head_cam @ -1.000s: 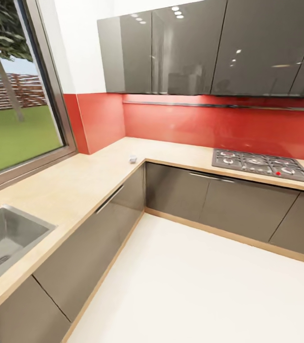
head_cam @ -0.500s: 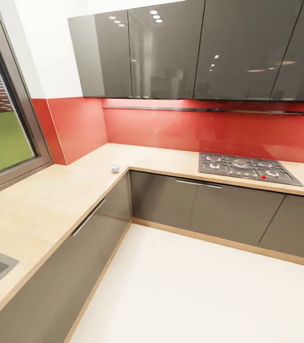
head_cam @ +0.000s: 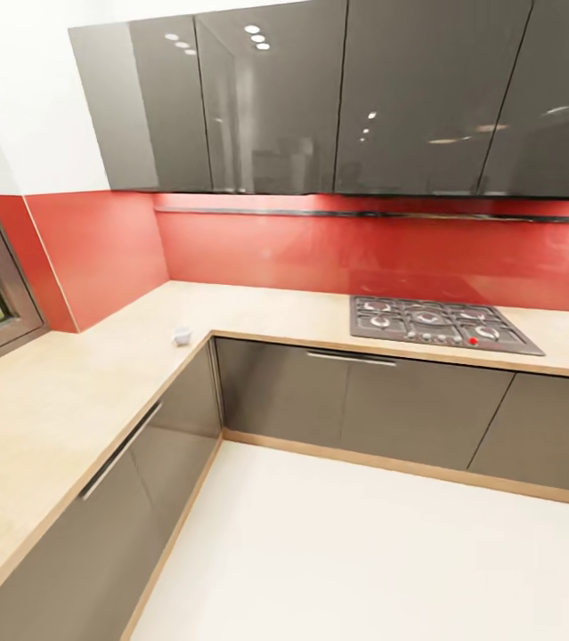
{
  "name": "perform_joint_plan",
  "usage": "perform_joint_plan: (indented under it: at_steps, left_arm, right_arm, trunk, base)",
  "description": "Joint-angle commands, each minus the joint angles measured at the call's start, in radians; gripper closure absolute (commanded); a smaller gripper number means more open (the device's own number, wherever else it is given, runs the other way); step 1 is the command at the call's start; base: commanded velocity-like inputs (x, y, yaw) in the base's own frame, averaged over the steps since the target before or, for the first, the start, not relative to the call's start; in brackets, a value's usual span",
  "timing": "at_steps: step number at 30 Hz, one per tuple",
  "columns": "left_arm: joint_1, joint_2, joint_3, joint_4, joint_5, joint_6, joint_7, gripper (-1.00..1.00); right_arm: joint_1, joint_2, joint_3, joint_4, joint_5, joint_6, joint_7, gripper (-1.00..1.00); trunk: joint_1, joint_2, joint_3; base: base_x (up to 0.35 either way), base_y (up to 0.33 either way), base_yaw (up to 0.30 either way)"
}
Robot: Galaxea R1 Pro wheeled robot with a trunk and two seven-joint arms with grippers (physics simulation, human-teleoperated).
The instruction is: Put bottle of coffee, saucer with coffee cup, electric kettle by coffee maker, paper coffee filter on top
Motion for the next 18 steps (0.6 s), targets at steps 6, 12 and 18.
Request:
perform_joint_plan:
  at_steps: [6, 12, 18]
  left_arm:
    - [-0.001, -0.003, -0.008, 0.002, 0.009, -0.006, -0.001, -1.00]
    - [-0.001, -0.003, -0.008, 0.002, 0.009, -0.007, -0.001, -1.00]
    - [-0.001, -0.001, -0.008, 0.002, 0.009, -0.007, 0.000, -1.00]
  right_arm:
    - [0.000, 0.000, -0.002, -0.002, 0.009, 0.006, 0.004, -1.00]
    - [0.000, 0.000, -0.002, -0.002, 0.009, 0.006, 0.004, -1.00]
    - [0.000, 0.000, -0.002, -0.002, 0.009, 0.006, 0.004, -1.00]
  trunk:
    - [0.001, -0.002, 0.006]
    - [0.001, -0.002, 0.015]
    - [0.001, -0.002, 0.022]
  base:
    - [0.323, -0.104, -0.175]
    - [0.297, -0.188, -0.175]
    - [0.286, -0.208, -0.162]
